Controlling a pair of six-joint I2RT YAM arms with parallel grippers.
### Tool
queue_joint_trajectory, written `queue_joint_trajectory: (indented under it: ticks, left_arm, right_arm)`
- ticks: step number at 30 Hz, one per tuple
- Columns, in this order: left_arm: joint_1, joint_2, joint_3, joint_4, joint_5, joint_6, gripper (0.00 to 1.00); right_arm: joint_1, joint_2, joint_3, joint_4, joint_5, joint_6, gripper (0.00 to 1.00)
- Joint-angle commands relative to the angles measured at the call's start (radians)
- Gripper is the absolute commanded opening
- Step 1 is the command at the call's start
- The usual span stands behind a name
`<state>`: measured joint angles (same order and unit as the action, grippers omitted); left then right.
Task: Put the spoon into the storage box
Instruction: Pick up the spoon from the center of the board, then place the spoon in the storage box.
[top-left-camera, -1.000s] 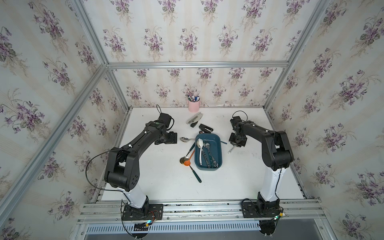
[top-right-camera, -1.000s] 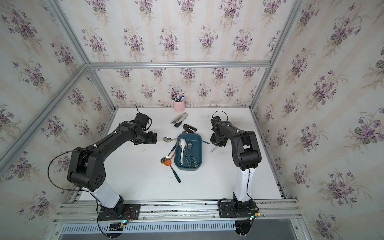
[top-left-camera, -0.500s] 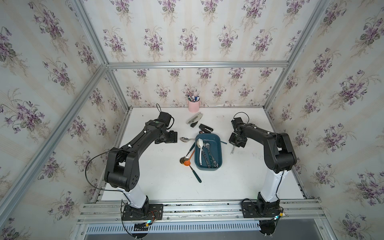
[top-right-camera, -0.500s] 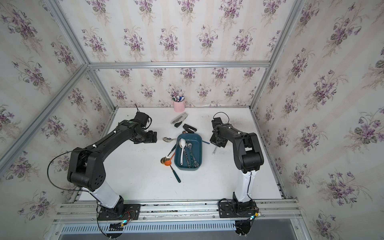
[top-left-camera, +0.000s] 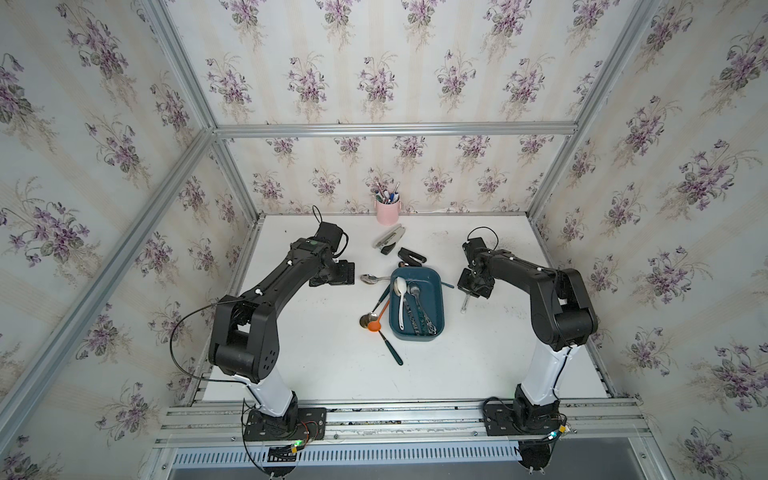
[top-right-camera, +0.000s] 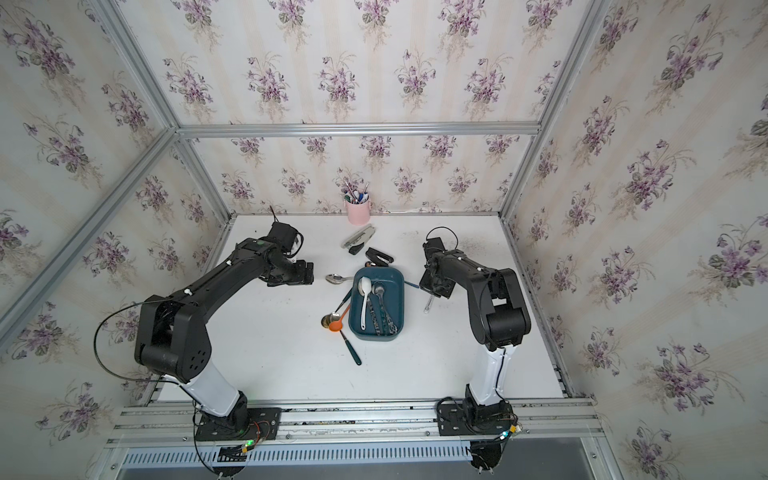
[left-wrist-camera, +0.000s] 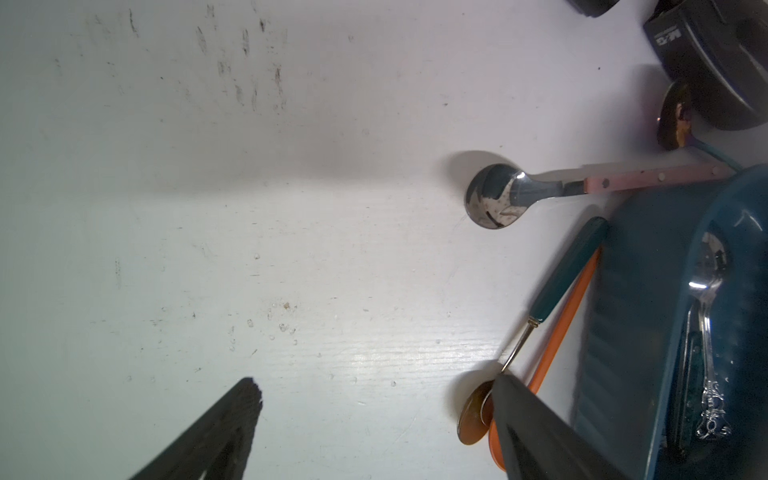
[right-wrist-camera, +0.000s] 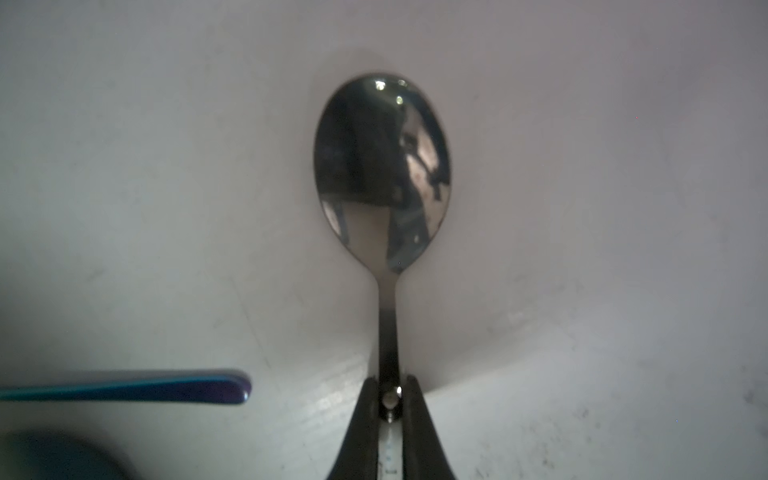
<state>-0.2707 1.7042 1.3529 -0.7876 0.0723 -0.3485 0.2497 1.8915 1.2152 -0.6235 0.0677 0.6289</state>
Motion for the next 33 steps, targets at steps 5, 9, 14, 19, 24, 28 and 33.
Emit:
queue_joint_trajectory:
  ticks: [5, 9, 14, 19, 24, 28, 33]
  left_arm:
    - [0.0, 0.024, 0.034, -0.01, -0.004, 0.003, 0.91]
    - [0.0, 0.032, 0.038, -0.005, 0.001, 0.003, 0.91]
    - [0.0, 0.042, 0.038, 0.007, 0.033, -0.001, 0.91]
    - [0.0, 0.059, 0.042, 0.011, 0.05, -0.018, 0.91]
    - [-0.001, 0.051, 0.034, 0.014, 0.047, -0.025, 0.91]
    - [-0.002, 0.04, 0.023, 0.014, 0.046, -0.036, 0.91]
    - [-0.006, 0.03, 0.018, 0.011, 0.04, -0.041, 0.91]
  right_arm:
    - [0.035, -0.069, 0.062, -0.145, 0.044, -0.037, 0.0]
    - [0.049, -0.128, 0.107, -0.205, 0.055, -0.054, 0.0]
    - [0.091, -0.176, 0.19, -0.268, 0.07, -0.078, 0.0]
    - [0.153, -0.171, 0.29, -0.313, 0.048, -0.083, 0.0]
    - [0.247, -0.125, 0.355, -0.33, 0.014, -0.07, 0.0]
    - [0.338, -0.076, 0.368, -0.302, -0.021, -0.053, 0.0]
    - [0.398, -0.019, 0.345, -0.223, -0.084, -0.039, 0.0]
